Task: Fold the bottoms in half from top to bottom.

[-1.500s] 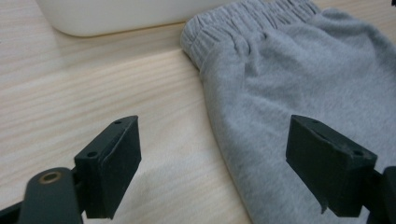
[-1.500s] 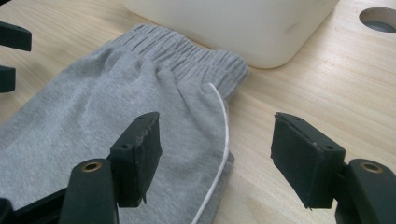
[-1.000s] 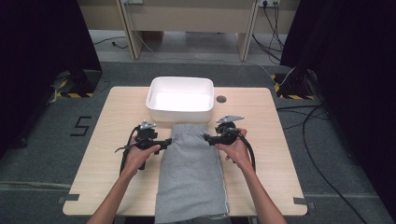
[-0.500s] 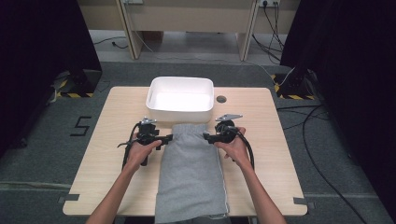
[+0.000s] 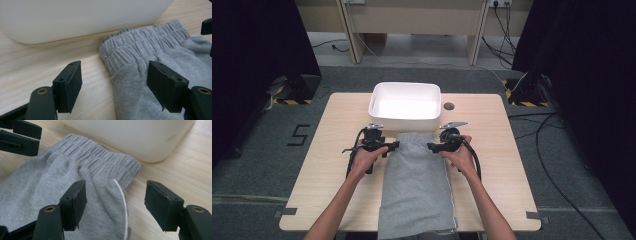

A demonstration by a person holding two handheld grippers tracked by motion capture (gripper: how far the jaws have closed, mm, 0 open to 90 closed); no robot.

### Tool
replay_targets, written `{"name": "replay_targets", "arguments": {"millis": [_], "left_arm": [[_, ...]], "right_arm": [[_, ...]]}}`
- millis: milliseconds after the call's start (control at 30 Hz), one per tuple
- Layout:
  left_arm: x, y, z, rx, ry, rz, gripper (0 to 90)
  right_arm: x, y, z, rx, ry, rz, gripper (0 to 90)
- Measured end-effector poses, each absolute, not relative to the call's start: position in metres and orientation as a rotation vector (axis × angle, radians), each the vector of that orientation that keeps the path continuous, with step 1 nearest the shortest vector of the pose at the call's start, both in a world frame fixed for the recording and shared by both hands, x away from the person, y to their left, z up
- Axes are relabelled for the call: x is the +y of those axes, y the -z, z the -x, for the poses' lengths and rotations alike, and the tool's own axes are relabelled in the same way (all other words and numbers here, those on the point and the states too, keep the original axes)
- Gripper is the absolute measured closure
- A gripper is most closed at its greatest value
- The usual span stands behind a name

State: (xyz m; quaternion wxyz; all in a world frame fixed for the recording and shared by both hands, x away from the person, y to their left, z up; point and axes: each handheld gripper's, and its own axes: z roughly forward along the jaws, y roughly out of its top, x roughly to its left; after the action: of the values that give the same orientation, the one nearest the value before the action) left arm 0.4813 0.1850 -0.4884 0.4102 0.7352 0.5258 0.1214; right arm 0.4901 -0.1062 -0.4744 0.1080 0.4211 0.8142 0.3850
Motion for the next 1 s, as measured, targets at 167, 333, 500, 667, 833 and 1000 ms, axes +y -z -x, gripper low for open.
{"name": "replay_targets", "arguments": {"millis": [167,333,500,667,833,1000], "left_arm": [[0.180,0.492,-0.488,1.326,-0.296,-1.864,30.0],[0.176,0.495,-0.492,1.323,-0.278,-1.872,34.1],[0.172,0.500,-0.493,1.310,-0.265,-1.904,40.1],[0.168,0.506,-0.493,1.294,-0.237,-1.944,46.5],[0.165,0.507,-0.493,1.285,-0.240,-1.959,54.3],[0.164,0.507,-0.492,1.237,-0.288,-2.014,63.9]], "right_arm": [[-0.102,0.478,-0.496,2.409,-1.104,-1.244,34.4],[-0.098,0.485,-0.502,2.420,-1.084,-1.264,35.1],[-0.098,0.498,-0.508,2.451,-1.058,-1.294,36.2],[-0.096,0.504,-0.510,2.468,-1.054,-1.257,41.6],[-0.095,0.505,-0.510,2.487,-1.105,-1.225,52.1],[-0.097,0.508,-0.513,2.488,-1.183,-1.262,67.1]]}}
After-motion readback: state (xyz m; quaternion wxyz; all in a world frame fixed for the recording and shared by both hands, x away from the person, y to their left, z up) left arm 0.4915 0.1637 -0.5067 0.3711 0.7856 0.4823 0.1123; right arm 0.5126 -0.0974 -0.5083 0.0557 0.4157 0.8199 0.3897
